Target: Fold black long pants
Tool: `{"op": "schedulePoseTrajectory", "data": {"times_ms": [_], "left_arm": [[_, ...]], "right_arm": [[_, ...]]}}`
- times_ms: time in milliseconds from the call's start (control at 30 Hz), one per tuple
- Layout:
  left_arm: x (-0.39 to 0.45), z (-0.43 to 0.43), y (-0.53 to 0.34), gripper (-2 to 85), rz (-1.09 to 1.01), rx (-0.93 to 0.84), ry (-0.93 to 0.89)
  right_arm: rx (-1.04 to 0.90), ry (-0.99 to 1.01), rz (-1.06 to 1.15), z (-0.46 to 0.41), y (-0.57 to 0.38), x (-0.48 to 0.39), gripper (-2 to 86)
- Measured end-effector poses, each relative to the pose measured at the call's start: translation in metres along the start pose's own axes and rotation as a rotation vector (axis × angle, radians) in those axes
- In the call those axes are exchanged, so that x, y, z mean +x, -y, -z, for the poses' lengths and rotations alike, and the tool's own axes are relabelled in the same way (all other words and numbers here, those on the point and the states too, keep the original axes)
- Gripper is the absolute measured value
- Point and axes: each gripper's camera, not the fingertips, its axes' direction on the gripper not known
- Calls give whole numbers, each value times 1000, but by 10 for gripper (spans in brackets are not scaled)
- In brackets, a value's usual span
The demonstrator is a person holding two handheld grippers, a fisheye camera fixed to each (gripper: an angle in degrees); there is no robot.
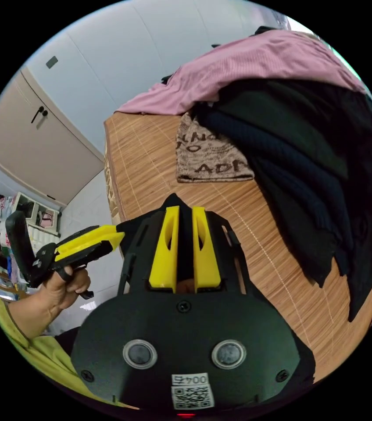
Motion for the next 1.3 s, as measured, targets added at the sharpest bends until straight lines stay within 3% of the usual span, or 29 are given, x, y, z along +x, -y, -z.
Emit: {"op": "schedulePoseTrajectory", "data": {"times_ms": [133,300,533,700,867,1133,1300], "left_arm": [[-8,28,14,81,126,58,48],[25,54,39,81,113,67,145],[186,41,76,46,-240,13,124],[277,2,107,20,-468,-72,146],[340,-49,123,10,-685,-205,305],[381,-48,142,4,-727,-108,268],[410,-43,163,5,-756,-141,318]], "right_arm": [[117,-15,-81,57,-38,20,98],[204,87,-215,122,-103,54,125],[299,153,-352,225,-224,109,100],[176,-45,-584,277,-345,166,82],[55,-223,-854,315,-468,216,64],[47,-98,-816,356,-526,248,47],[110,-337,-783,414,-525,257,30]]}}
